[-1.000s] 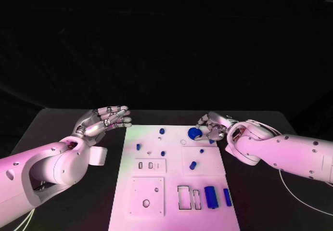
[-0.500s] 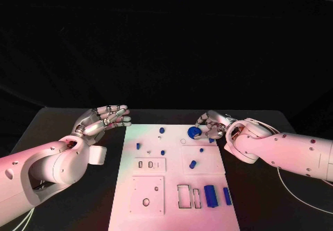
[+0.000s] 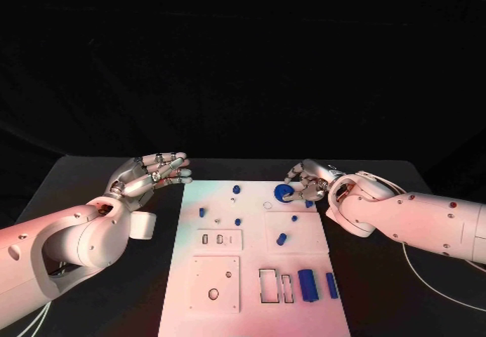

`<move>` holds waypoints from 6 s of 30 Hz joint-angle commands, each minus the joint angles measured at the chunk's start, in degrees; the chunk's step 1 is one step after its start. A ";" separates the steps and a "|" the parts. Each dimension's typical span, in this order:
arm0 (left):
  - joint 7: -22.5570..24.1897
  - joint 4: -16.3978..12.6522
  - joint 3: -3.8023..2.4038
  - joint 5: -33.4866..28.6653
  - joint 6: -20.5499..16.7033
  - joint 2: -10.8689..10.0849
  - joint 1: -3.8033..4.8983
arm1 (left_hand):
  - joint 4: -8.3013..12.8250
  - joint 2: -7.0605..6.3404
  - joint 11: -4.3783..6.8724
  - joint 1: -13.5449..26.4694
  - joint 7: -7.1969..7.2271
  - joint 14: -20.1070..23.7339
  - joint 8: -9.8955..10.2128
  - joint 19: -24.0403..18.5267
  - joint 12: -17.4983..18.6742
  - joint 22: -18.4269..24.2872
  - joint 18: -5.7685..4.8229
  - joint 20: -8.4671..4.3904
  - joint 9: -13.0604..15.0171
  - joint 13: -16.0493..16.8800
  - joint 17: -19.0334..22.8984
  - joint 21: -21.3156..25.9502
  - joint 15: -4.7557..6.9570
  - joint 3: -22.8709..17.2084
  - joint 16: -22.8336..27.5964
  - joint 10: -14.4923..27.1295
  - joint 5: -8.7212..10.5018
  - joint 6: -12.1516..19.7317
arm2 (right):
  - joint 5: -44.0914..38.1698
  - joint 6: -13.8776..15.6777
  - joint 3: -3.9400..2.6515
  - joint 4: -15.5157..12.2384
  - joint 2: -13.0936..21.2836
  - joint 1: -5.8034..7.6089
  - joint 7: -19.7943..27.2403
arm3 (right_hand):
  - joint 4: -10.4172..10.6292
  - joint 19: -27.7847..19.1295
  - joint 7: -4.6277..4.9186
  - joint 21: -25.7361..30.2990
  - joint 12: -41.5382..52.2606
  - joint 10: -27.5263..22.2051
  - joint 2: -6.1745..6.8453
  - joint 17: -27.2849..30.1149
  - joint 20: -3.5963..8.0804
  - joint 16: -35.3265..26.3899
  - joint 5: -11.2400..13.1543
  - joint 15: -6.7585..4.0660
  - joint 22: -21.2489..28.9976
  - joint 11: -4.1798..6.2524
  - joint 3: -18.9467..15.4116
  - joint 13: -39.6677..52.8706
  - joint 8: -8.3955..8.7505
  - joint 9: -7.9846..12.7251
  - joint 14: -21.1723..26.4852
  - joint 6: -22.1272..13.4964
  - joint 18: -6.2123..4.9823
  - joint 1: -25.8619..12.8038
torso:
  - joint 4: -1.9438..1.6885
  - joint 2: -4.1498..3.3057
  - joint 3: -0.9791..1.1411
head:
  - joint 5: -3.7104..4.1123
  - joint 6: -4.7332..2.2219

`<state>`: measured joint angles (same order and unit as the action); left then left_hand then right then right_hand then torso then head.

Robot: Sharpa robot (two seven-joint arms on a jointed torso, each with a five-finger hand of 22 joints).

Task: Assemble the parts on the task board

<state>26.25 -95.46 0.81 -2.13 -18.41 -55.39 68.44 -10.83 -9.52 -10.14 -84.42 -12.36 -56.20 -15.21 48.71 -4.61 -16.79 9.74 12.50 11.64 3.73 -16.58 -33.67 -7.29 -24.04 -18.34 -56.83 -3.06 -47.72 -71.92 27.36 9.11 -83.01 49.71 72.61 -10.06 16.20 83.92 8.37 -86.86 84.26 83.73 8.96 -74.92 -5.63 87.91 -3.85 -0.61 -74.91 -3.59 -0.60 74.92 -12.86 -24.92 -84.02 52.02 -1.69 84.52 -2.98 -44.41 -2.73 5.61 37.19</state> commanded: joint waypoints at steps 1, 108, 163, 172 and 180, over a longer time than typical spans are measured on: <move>0.28 -0.18 -0.03 0.14 1.11 0.01 0.04 | -0.10 -0.15 -0.20 0.58 -0.74 0.45 0.20 -0.32 0.36 0.01 0.39 0.00 -0.03 0.07 -0.05 -0.19 -0.11 0.34 0.29 0.22 0.16 0.30 | -1.36 -0.87 0.01 0.24 -0.17 -0.18 -0.74 | -0.09 3.54 -0.03 -0.32 0.10 1.24 -0.16 -8.63 -0.16 0.30 0.11 0.24 -11.93 -0.06 0.41 7.93 -0.11 0.10 -4.71 0.06 0.70 0.37 | -0.04 -0.04 0.05 | 0.02 0.10; -0.37 0.22 -0.03 0.14 2.00 0.43 0.04 | 0.07 -0.10 -0.17 0.50 -0.66 0.54 0.22 -0.54 0.48 0.02 0.49 0.11 0.04 0.08 -0.33 -0.30 -0.12 0.41 0.51 0.15 0.16 0.28 | -20.12 3.18 0.05 -1.53 -14.11 -1.79 -8.93 | 0.32 4.46 -0.58 -1.34 0.17 1.64 -0.81 -8.42 0.54 0.28 0.12 -0.33 -13.32 0.53 12.50 8.86 1.00 2.70 -4.58 3.17 1.06 -3.58 | -0.10 -0.06 -0.03 | -1.75 0.96; -0.60 0.57 -0.03 0.14 2.16 0.55 0.04 | 0.11 -0.08 -0.18 0.50 -0.68 0.57 0.23 -0.62 0.53 0.03 0.51 0.15 0.06 0.08 -0.43 -0.33 -0.13 0.44 0.60 0.14 0.16 0.29 | -13.34 1.70 0.18 -1.05 -13.84 -1.88 -6.89 | 0.47 4.95 0.54 -1.83 0.36 1.76 -0.95 -9.26 -0.76 0.57 0.09 0.82 -13.91 -0.63 13.68 9.27 3.64 4.05 -4.74 1.10 1.24 -13.50 | -0.13 -0.13 0.00 | -1.66 1.10; -0.55 1.01 -0.03 0.14 2.18 0.57 0.03 | 0.11 -0.08 -0.18 0.50 -0.68 0.57 0.23 -0.62 0.53 0.03 0.51 0.15 0.06 0.08 -0.43 -0.33 -0.13 0.44 0.60 0.14 0.16 0.29 | -8.28 11.64 0.09 -5.46 -7.62 -1.36 0.48 | -0.15 4.88 0.48 -1.74 0.14 1.60 0.06 -8.79 -0.72 0.44 0.09 0.75 -13.84 -0.55 14.37 9.05 3.73 4.12 -4.63 1.34 1.21 -12.21 | 0.06 0.05 0.04 | -1.69 0.72; -0.50 1.72 -0.01 0.14 2.13 0.71 0.01 | 0.14 -0.04 -0.21 0.52 -0.71 0.61 0.29 -0.72 0.61 0.04 0.54 0.21 0.08 0.08 -0.58 -0.40 -0.15 0.50 0.72 0.19 0.16 0.36 | 14.82 3.99 0.06 -9.28 2.35 0.30 13.16 | -4.14 1.74 0.82 2.08 -2.99 -1.17 1.70 -5.55 -0.84 -0.67 0.19 0.91 -10.71 -0.80 17.80 6.10 4.35 4.48 -3.79 1.18 0.01 -5.36 | 0.58 0.38 0.15 | -1.42 0.45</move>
<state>25.32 -93.72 0.83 -2.13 -17.28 -54.87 68.42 -10.67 -9.52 -10.14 -84.42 -12.37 -56.00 -15.22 48.53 -4.16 -16.79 9.75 12.70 11.64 3.73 -17.11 -33.89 -7.49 -23.88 -17.74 -56.83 -3.06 -47.72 -69.62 34.98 9.12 -91.90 51.48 72.89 -5.14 12.29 84.00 8.99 -84.98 81.42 82.80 10.77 -74.94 -5.95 87.46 -3.88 -0.11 -74.92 -4.32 17.18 74.93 -8.73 -20.51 -84.12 53.05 -0.82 78.79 -2.76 -44.23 -2.66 4.07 37.69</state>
